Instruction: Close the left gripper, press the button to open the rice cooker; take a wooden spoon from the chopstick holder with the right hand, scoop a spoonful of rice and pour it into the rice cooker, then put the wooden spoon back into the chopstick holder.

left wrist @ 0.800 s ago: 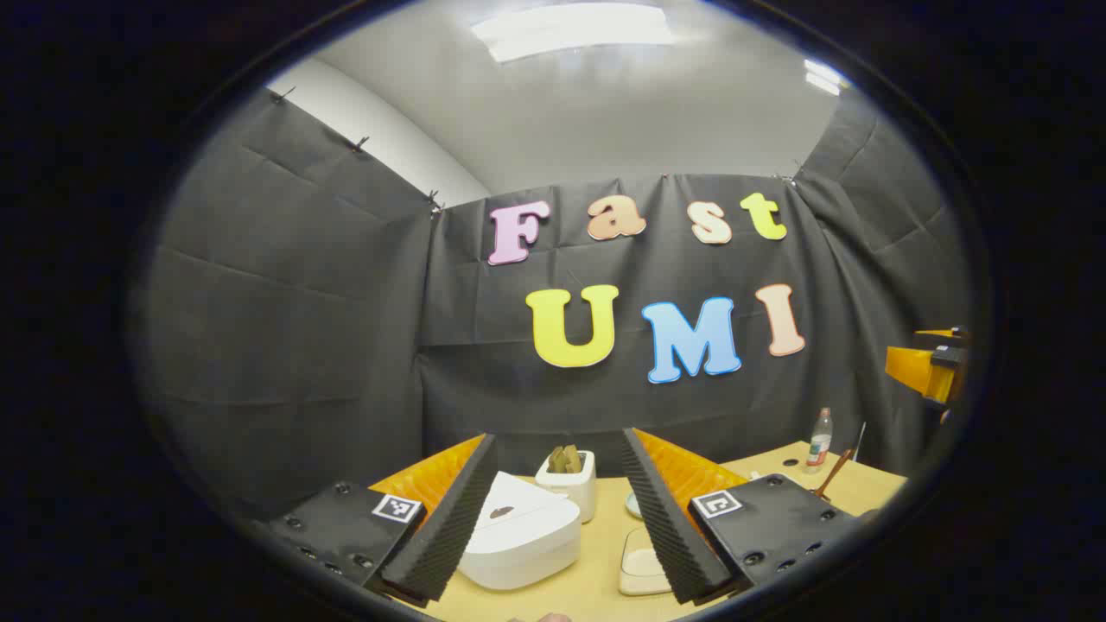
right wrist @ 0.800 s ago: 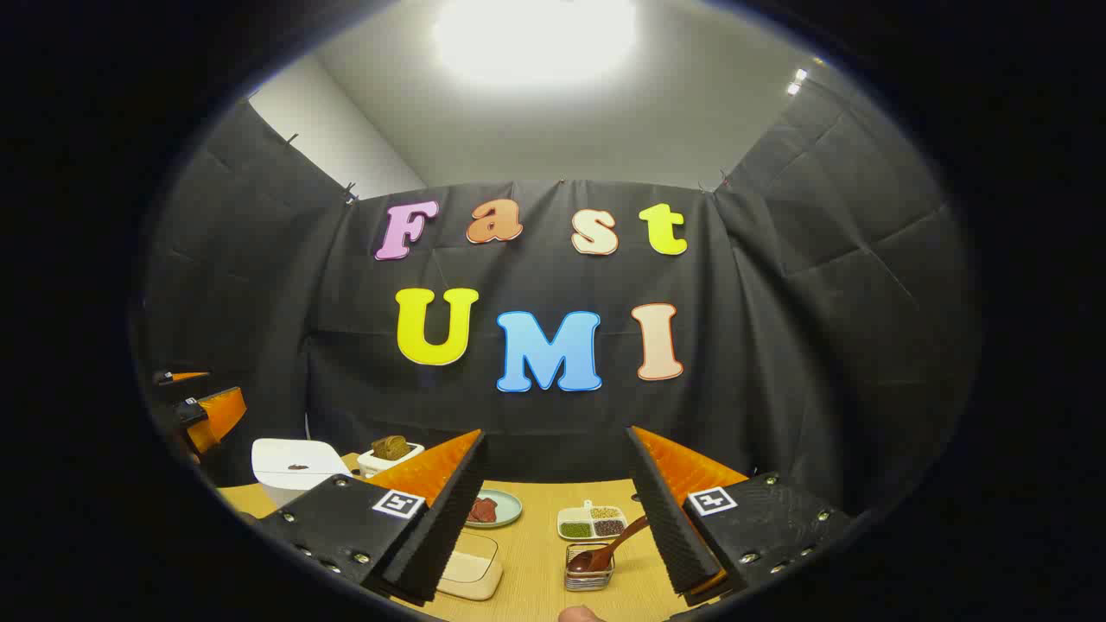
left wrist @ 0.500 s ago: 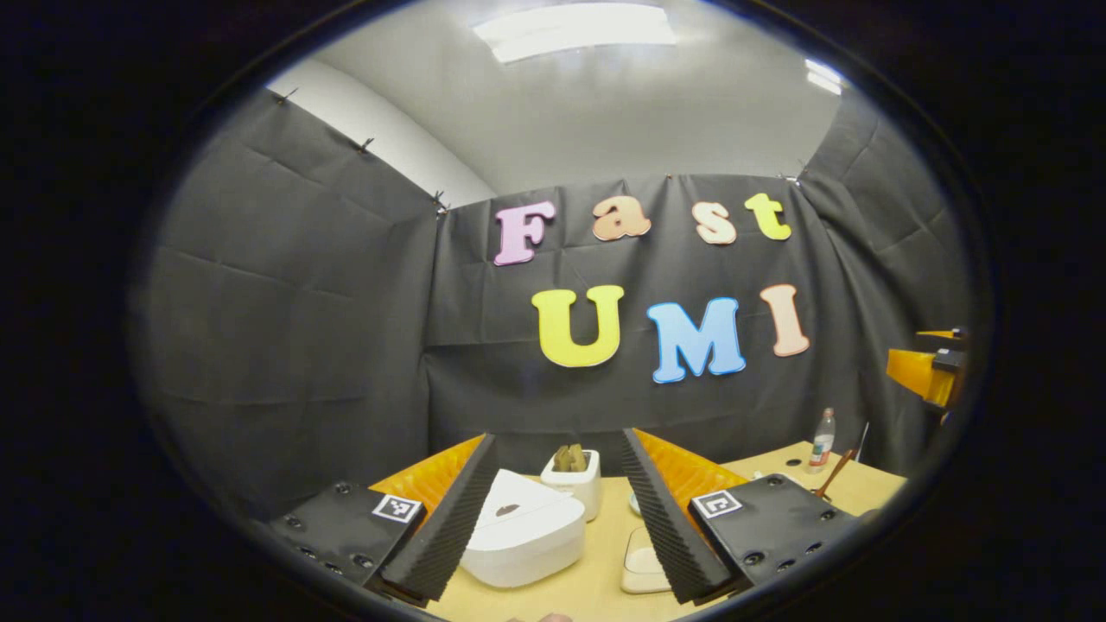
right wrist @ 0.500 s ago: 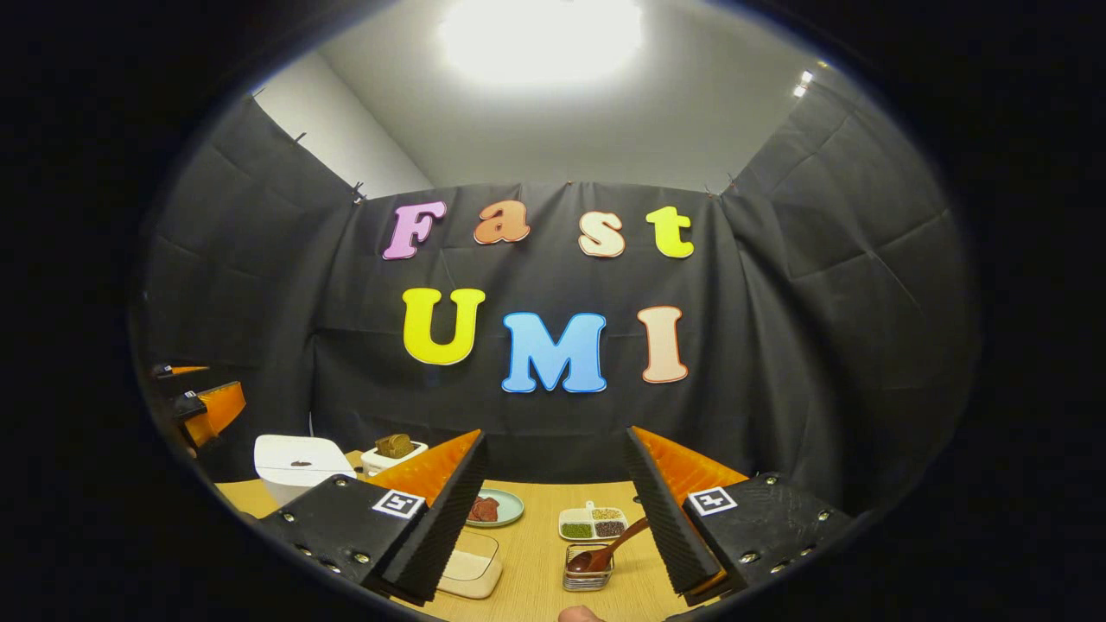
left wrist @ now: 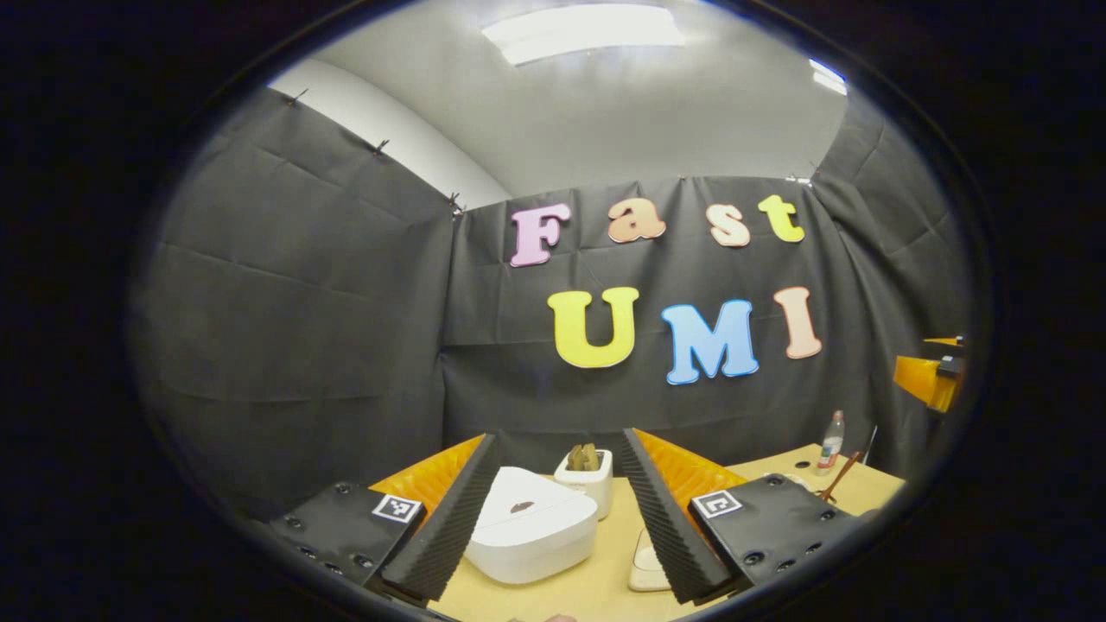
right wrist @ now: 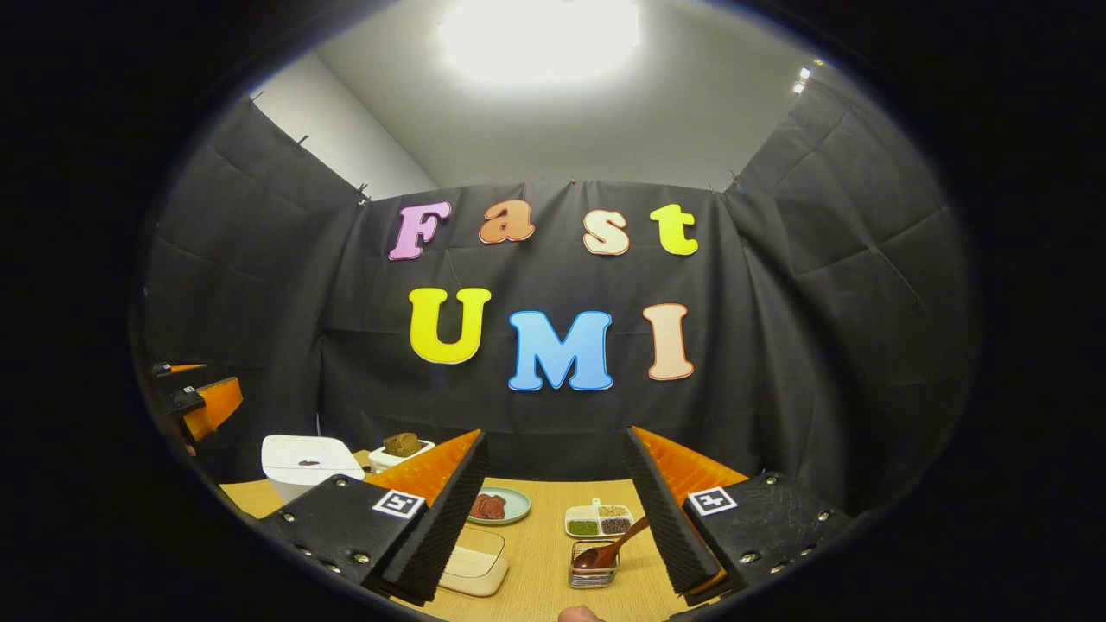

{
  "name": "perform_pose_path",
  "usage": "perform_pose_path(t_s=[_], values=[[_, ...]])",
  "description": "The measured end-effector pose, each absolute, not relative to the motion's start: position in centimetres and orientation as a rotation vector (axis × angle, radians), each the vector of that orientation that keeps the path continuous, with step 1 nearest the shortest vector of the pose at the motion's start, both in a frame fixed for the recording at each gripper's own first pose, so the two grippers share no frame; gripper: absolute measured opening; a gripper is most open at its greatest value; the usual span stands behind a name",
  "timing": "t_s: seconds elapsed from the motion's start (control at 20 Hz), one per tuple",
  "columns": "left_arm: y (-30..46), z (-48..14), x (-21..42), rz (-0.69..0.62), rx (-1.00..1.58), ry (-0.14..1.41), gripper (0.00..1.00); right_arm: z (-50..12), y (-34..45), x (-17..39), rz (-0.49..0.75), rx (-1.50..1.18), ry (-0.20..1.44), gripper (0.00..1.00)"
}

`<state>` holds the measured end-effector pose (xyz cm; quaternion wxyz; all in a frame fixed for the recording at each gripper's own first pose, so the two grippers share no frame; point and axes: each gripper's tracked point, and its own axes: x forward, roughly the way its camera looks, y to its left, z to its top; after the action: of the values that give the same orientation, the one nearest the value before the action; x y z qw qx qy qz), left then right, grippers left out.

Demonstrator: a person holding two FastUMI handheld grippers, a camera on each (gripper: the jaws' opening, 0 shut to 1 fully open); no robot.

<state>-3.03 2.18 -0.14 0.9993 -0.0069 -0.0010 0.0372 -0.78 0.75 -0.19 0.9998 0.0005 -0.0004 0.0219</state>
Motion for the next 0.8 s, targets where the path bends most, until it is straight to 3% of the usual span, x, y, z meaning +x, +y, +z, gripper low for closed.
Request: perform_pose_path(t_s=[0.6,0.65,0.8], values=[[4.0,0.6,-3.0,0.127,0.003,-0.013,0.97,-0.4,2.9,0.4,0.098,0.014,-0.001,0.95],[4.0,0.6,-2.8,0.125,0.007,-0.015,0.89,-0.4,3.0,0.4,0.099,0.013,-0.002,0.95],[3.9,0.7,-2.5,0.112,0.005,-0.015,0.81,-0.2,3.1,0.4,0.1,0.01,-0.005,0.95]])
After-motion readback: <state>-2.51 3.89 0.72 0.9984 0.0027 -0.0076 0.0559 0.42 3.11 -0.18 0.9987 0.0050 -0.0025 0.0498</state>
